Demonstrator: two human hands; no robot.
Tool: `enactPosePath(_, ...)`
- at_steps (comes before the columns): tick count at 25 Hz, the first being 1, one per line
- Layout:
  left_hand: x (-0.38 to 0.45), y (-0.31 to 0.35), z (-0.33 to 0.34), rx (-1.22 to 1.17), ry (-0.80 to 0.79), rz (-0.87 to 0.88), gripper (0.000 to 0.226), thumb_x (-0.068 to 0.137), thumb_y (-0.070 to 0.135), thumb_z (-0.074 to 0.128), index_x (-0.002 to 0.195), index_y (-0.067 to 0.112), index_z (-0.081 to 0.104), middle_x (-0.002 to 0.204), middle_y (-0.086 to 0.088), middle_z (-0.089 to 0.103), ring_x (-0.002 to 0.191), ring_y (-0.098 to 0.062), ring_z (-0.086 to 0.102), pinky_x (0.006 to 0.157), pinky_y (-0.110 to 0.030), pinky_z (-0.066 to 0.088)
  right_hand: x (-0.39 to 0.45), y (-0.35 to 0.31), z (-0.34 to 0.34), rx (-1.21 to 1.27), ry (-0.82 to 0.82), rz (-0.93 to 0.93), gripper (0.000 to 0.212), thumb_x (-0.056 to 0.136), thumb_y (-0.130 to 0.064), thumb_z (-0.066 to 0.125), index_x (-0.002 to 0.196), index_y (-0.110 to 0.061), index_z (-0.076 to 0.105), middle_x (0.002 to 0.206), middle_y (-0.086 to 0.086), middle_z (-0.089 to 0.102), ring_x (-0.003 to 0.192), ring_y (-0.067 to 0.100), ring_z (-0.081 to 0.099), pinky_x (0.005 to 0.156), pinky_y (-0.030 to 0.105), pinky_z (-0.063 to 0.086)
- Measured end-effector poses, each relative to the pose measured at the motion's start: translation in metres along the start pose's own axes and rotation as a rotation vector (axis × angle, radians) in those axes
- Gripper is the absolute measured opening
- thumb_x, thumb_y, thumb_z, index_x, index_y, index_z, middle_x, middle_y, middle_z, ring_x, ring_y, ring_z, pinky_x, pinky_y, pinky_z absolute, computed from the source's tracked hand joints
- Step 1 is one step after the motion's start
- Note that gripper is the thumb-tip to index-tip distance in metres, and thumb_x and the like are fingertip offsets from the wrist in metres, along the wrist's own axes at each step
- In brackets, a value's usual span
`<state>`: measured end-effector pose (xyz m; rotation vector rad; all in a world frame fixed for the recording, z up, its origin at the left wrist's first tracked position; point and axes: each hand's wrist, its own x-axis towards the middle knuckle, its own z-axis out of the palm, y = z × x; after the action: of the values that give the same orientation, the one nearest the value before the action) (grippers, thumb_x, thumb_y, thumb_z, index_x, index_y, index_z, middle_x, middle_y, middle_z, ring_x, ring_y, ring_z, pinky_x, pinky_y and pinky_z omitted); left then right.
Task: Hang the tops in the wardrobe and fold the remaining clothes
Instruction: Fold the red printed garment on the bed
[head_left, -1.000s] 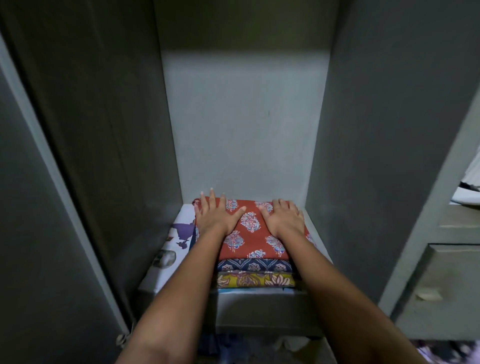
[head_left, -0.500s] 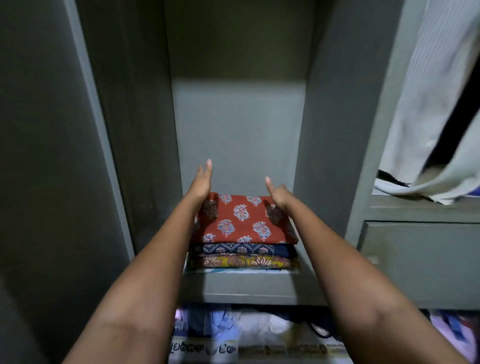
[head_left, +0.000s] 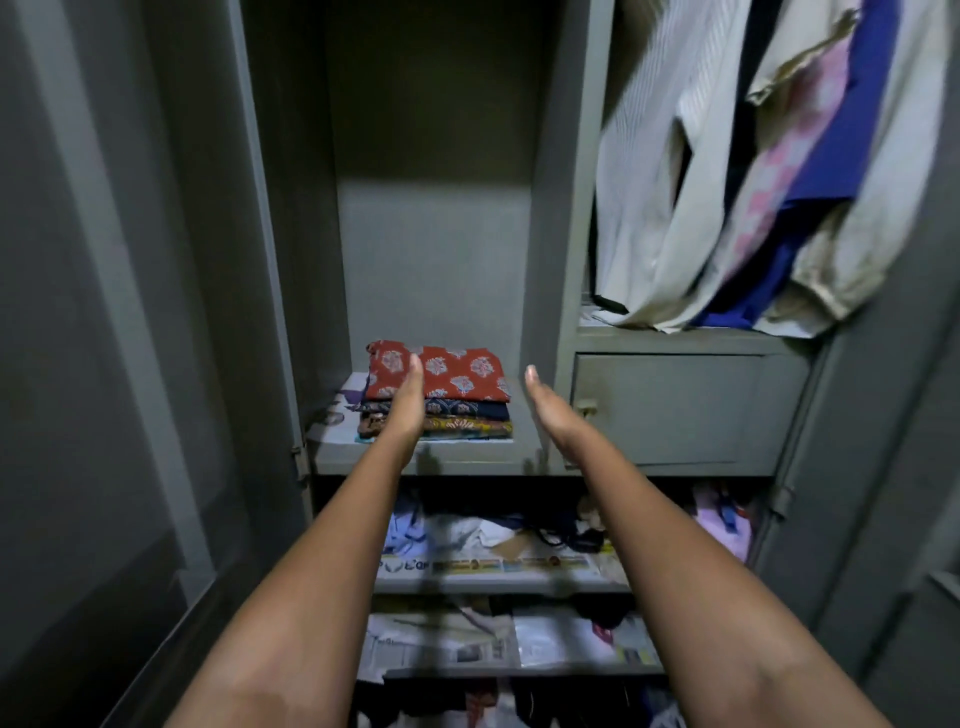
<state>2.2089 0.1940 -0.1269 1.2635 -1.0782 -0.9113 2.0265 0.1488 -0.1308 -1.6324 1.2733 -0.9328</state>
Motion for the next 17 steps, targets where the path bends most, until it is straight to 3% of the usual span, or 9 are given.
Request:
enactPosePath(2, -0.027, 0.008, 0.013, -0.031, -0.021, -0.018, 0.072, 0.096, 0.062, 0.017, 0.149, 0.014, 0.027, 0.155, -0.004, 0.028, 0.142, -0.023, 0.026, 0.115, -0.039, 0.020, -0.033, 0.000, -0.016, 0.006, 0.047, 0.052, 0.078, 0.095, -0.064, 0.021, 0.152, -0.010, 0.019, 0.158, 0.005, 0.017, 0.146, 0.021, 0.015, 0.119, 0.039, 0.011)
enactPosePath(5, -0.061, 0.033, 0.042, -0.045, -0.109, 0.005, 0.071, 0.097, 0.060, 0.016, 0.150, 0.014, 0.026, 0.154, 0.000, 0.028, 0.142, -0.019, 0.026, 0.115, -0.037, 0.018, -0.083, -0.010, -0.046, 0.043, 0.160, 0.086, 0.081, 0.095, -0.064, 0.021, 0.152, -0.008, 0.015, 0.159, 0.006, 0.013, 0.147, 0.020, 0.012, 0.120, 0.037, 0.009)
enactPosePath(7, -0.083, 0.044, 0.066, -0.077, -0.214, 0.005, 0.071, 0.097, 0.061, 0.014, 0.150, 0.015, 0.024, 0.149, 0.009, 0.028, 0.140, -0.014, 0.025, 0.116, -0.038, 0.016, -0.117, -0.011, -0.069, 0.042, 0.233, 0.103, 0.079, 0.096, -0.062, 0.019, 0.152, -0.007, 0.015, 0.159, 0.006, 0.013, 0.147, 0.020, 0.011, 0.119, 0.036, 0.008)
enactPosePath(12, -0.134, 0.054, 0.136, -0.095, -0.509, 0.029, 0.073, 0.096, 0.063, 0.010, 0.152, 0.017, 0.016, 0.158, 0.002, 0.017, 0.145, -0.015, 0.015, 0.118, -0.035, 0.007, -0.220, 0.000, -0.122, 0.081, 0.487, 0.108, 0.073, 0.098, -0.058, 0.017, 0.151, -0.009, 0.017, 0.158, 0.003, 0.015, 0.146, 0.017, 0.012, 0.117, 0.032, 0.009)
enactPosePath(17, -0.218, 0.066, 0.201, -0.152, -0.807, -0.005, 0.073, 0.097, 0.060, 0.012, 0.151, 0.011, 0.019, 0.156, 0.000, 0.023, 0.144, -0.015, 0.021, 0.115, -0.029, 0.015, -0.350, 0.008, -0.149, 0.104, 0.788, 0.204, 0.068, 0.098, -0.058, 0.019, 0.151, -0.015, 0.021, 0.158, -0.001, 0.013, 0.145, 0.017, 0.012, 0.117, 0.036, 0.010)
